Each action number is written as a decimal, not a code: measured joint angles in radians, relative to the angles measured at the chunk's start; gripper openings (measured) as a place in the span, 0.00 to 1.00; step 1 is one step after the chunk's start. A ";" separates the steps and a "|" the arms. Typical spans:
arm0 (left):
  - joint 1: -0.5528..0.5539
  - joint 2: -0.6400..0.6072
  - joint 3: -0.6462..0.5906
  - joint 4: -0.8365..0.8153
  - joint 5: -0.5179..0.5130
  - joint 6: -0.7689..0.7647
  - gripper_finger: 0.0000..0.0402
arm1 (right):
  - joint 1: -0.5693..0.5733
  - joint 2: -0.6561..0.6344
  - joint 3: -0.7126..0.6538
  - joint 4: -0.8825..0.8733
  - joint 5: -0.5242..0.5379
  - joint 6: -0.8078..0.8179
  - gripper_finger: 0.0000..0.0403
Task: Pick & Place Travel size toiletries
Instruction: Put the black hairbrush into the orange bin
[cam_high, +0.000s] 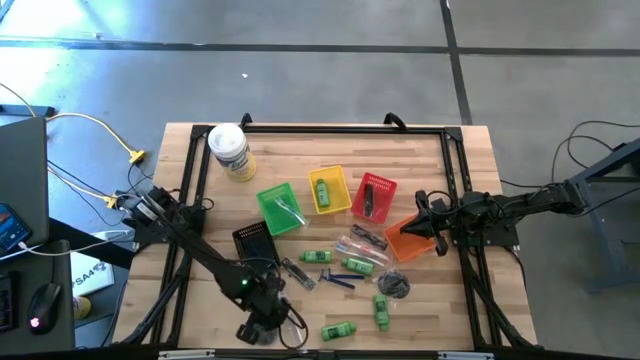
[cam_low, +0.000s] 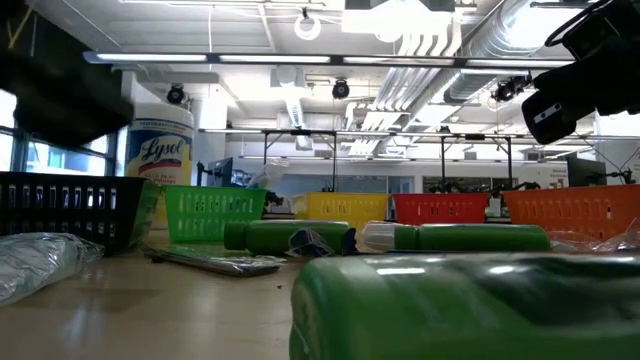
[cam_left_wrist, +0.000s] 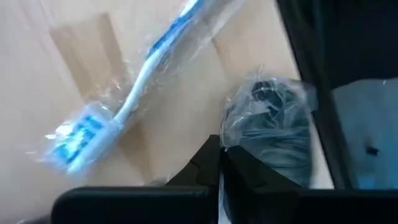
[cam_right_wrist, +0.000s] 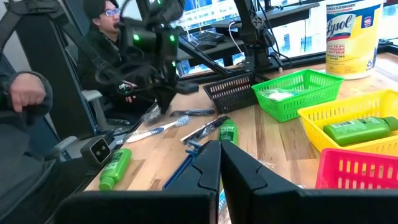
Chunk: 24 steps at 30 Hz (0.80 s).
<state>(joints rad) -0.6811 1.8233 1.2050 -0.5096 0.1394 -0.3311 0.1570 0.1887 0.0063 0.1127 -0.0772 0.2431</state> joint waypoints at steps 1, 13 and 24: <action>0.000 -0.008 0.026 -0.024 -0.002 0.019 0.01 | 0.000 0.000 0.000 0.000 0.000 0.000 0.01; 0.000 -0.267 0.231 -0.215 -0.278 0.312 0.00 | 0.000 0.000 0.000 0.006 -0.004 -0.003 0.01; 0.168 -0.705 0.049 -0.193 -0.546 0.360 0.00 | 0.000 0.000 0.000 0.011 -0.004 -0.033 0.01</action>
<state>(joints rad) -0.5127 1.1182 1.2543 -0.7029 -0.4068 0.0294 0.1570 0.1886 0.0063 0.1241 -0.0814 0.2103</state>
